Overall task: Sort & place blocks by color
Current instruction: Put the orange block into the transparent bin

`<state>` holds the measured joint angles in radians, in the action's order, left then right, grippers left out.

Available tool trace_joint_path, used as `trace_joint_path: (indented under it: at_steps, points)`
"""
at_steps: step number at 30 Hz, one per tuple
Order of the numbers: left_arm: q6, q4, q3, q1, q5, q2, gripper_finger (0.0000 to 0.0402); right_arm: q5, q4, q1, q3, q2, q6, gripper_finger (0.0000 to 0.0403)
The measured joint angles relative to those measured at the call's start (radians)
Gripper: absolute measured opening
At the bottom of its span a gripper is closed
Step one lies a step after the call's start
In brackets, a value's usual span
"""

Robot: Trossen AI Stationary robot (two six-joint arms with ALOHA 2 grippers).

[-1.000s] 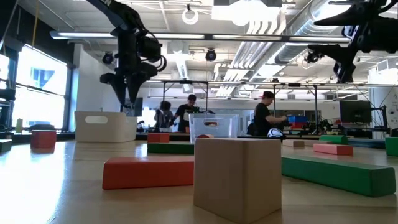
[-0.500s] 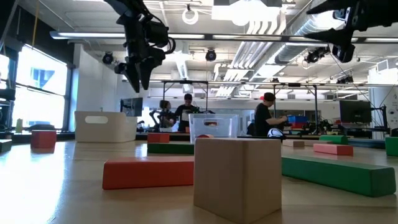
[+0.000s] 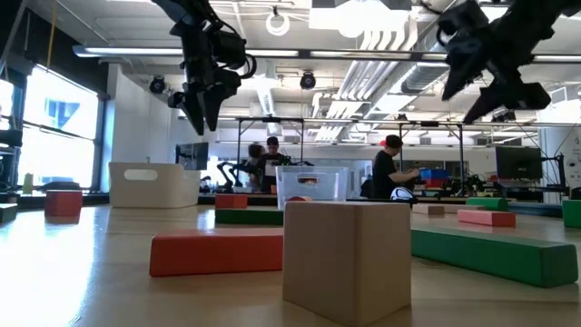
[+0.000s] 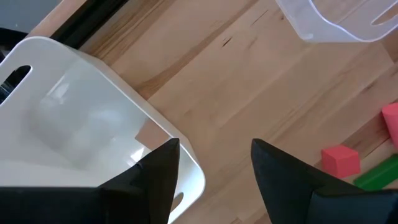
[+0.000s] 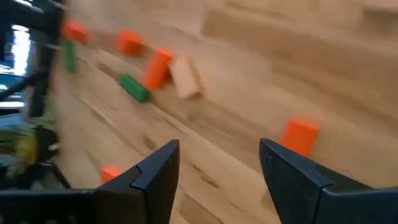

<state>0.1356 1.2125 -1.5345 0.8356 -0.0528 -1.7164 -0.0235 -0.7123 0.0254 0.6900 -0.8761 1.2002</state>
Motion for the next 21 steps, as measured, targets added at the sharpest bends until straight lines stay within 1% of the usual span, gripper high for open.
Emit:
trace_joint_path:
  at_steps: [4,7,10,15,21]
  points:
    - [0.0,0.0,0.0,0.0,0.0,0.0,0.0186,0.033,-0.005,0.0,0.001,-0.111,0.064,0.0209]
    - [0.0,0.0,0.0,0.0,0.0,0.0,0.0186,0.035,-0.005,0.0,0.001,-0.188,0.103,0.0209]
    - [-0.001,0.0,0.0,0.0,0.0,0.0,0.0186,0.036,-0.006,0.0,0.001,-0.257,0.109,0.0209]
    - [-0.009,0.0,0.0,0.0,0.002,0.0,0.0186,0.07,-0.005,0.0,0.001,-0.352,0.128,0.0209]
    - [-0.009,0.0,0.0,0.0,0.009,0.0,0.0186,0.078,-0.005,0.0,0.001,-0.447,0.154,0.0209]
